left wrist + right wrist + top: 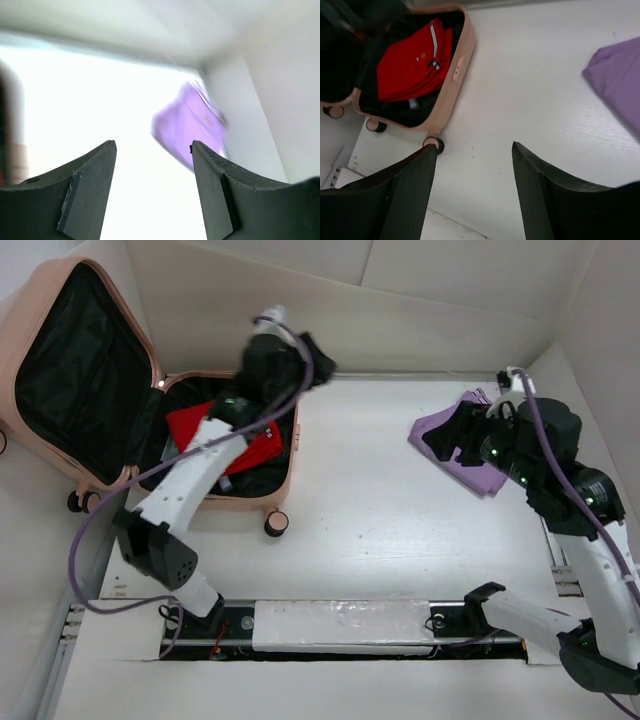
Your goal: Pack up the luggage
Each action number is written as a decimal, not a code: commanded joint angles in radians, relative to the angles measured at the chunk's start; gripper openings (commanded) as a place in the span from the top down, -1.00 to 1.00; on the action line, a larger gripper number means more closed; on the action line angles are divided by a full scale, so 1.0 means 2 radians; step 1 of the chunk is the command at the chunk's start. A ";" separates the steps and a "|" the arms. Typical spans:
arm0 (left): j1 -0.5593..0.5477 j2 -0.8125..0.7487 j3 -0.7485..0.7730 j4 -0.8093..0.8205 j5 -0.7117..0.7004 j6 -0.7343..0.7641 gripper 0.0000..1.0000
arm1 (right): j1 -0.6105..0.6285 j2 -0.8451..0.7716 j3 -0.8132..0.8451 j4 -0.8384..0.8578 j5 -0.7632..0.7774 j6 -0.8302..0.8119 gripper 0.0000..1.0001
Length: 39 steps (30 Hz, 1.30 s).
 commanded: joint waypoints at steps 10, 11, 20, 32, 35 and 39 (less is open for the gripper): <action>-0.238 0.414 0.306 -0.064 0.023 -0.098 -0.12 | 0.000 -0.037 0.073 -0.046 0.079 0.015 -0.34; -0.238 0.426 0.314 -0.054 0.029 -0.113 -0.12 | 0.000 -0.048 0.068 -0.051 0.078 0.020 -0.34; -0.248 0.522 0.302 0.060 0.040 -0.228 -0.10 | 0.000 -0.068 0.021 -0.060 0.027 0.030 -0.32; -0.259 0.599 0.344 0.077 -0.009 -0.380 0.09 | 0.000 -0.093 -0.010 -0.049 -0.017 0.034 -0.30; -0.259 0.608 0.353 0.082 -0.019 -0.415 0.30 | 0.000 -0.098 -0.015 -0.043 -0.040 0.034 -0.30; -0.259 0.608 0.358 0.082 -0.030 -0.443 0.57 | 0.000 -0.102 -0.015 -0.043 -0.050 0.034 -0.30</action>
